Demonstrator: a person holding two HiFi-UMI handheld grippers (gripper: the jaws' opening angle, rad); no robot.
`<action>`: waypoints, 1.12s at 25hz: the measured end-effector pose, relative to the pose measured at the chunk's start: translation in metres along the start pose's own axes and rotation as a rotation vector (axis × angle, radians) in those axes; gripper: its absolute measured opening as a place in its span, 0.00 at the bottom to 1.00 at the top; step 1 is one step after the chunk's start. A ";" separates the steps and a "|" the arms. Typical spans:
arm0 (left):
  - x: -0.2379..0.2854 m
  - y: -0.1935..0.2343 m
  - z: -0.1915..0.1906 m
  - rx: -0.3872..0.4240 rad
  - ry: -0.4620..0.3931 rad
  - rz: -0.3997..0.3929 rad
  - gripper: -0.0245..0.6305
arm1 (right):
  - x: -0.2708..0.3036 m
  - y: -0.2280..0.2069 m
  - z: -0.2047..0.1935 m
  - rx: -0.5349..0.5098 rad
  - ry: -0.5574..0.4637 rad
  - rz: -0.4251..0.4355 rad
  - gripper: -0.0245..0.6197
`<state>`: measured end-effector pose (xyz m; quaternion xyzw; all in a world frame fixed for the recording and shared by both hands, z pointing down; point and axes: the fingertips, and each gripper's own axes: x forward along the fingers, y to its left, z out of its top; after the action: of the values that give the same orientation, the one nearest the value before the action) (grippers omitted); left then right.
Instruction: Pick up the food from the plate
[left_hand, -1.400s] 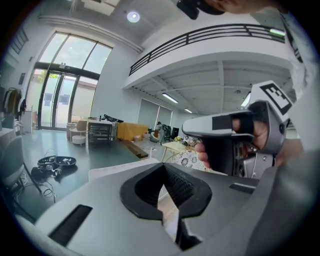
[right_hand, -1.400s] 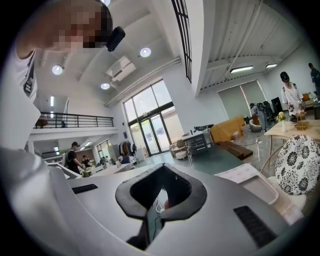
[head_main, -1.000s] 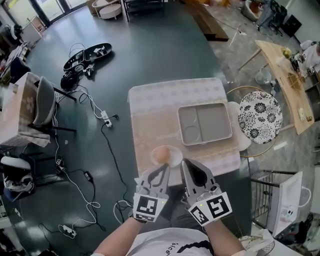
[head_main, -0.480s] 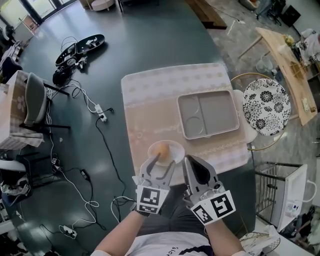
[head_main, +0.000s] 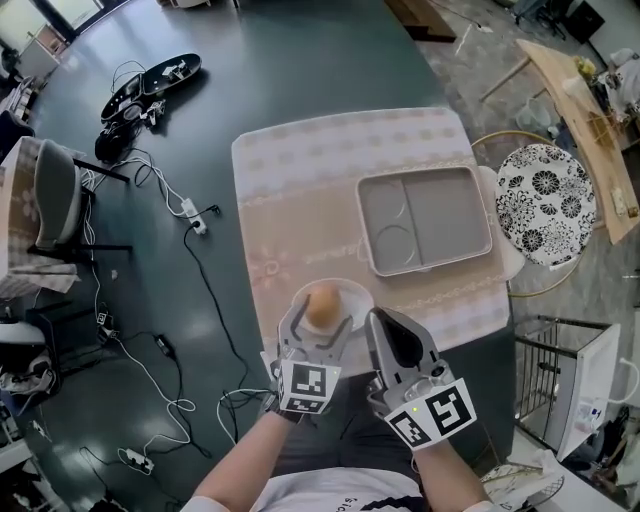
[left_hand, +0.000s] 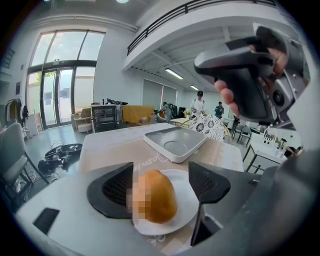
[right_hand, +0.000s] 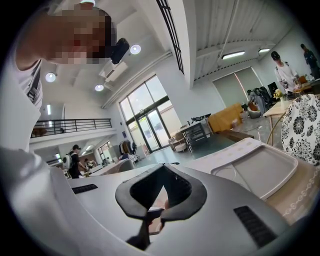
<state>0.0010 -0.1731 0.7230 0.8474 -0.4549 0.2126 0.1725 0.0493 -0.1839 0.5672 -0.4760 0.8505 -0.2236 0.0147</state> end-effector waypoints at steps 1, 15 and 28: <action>0.003 0.001 -0.004 0.002 0.008 0.000 0.53 | 0.002 -0.002 -0.003 0.003 0.001 0.000 0.06; 0.034 0.010 -0.033 0.045 0.081 0.019 0.57 | 0.018 -0.019 -0.023 0.018 0.018 0.020 0.06; 0.030 0.012 -0.031 0.047 0.102 0.006 0.57 | 0.013 -0.022 -0.022 0.020 0.037 0.001 0.06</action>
<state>-0.0002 -0.1850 0.7663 0.8381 -0.4428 0.2664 0.1748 0.0548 -0.1967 0.5984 -0.4712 0.8485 -0.2407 0.0038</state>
